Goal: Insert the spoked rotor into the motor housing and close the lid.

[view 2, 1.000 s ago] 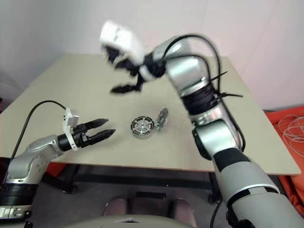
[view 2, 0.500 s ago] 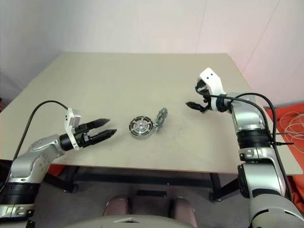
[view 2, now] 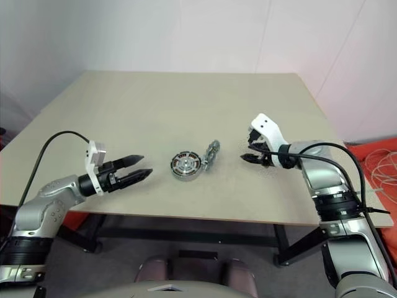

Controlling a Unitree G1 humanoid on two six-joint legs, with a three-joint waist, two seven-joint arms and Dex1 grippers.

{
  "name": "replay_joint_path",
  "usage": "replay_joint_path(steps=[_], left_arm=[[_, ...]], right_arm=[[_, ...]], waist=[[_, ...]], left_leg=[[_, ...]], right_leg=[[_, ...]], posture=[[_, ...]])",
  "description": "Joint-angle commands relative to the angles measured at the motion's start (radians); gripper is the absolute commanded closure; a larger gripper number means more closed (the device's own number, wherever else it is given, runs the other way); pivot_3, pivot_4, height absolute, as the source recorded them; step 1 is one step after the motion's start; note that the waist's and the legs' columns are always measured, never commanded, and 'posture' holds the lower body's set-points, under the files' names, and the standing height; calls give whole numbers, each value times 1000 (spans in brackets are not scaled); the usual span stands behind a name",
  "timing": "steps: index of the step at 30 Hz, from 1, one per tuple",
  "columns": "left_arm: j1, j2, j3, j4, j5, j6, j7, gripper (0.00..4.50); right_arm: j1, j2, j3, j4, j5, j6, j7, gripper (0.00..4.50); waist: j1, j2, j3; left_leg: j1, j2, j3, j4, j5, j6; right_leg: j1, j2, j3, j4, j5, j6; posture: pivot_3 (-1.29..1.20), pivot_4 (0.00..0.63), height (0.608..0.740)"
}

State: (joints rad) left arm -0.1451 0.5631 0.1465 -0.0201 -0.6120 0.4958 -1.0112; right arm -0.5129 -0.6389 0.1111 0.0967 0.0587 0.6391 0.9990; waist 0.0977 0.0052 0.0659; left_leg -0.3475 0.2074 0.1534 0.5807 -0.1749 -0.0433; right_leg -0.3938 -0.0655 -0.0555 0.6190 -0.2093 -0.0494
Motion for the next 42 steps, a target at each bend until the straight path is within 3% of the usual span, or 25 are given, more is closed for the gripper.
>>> replay_joint_path(steps=[1, 3, 17, 33, 42], left_arm=[[-19, 12, 20, -16, -5, -15, -3, 0], [-18, 12, 21, -17, -5, -14, -2, 0], [-27, 4, 22, -2, 0, -25, 8, 0], [-25, 4, 30, -10, -3, -29, 23, 0], [-17, -2, 33, -25, -6, -31, 37, 0]], right_arm=[[-17, 13, 12, -45, 23, -6, -10, 3885], [-18, 24, 30, -69, 37, 6, 2, 4457], [-110, 149, 59, -186, 174, 97, -5, 4457], [-192, 272, 193, -7, 83, -44, -75, 4457], [-194, 364, 237, 226, 30, -159, -112, 4457]], waist=[[0, 0, 0], [0, 0, 0], [0, 0, 0], [-1, 0, 0], [-4, 0, 0]], left_leg=[[0, 0, 0, 0, 0, 0], [-1, 0, 0, 0, 0, 0], [-1, 0, 0, -2, 0, 0], [-1, 0, -1, -2, 0, 0], [-2, 0, -1, -2, 0, -1]], right_leg=[[0, 0, 0, 0, 0, 0], [0, 0, 0, 0, 0, 0], [-1, 0, 0, 0, 0, 0], [-1, 0, 0, 0, 0, 0], [-1, 0, 0, 1, 0, -1]], posture=[[0, 0, 740], [0, 0, 740], [0, 0, 740], [0, 0, 740], [0, 0, 740]])
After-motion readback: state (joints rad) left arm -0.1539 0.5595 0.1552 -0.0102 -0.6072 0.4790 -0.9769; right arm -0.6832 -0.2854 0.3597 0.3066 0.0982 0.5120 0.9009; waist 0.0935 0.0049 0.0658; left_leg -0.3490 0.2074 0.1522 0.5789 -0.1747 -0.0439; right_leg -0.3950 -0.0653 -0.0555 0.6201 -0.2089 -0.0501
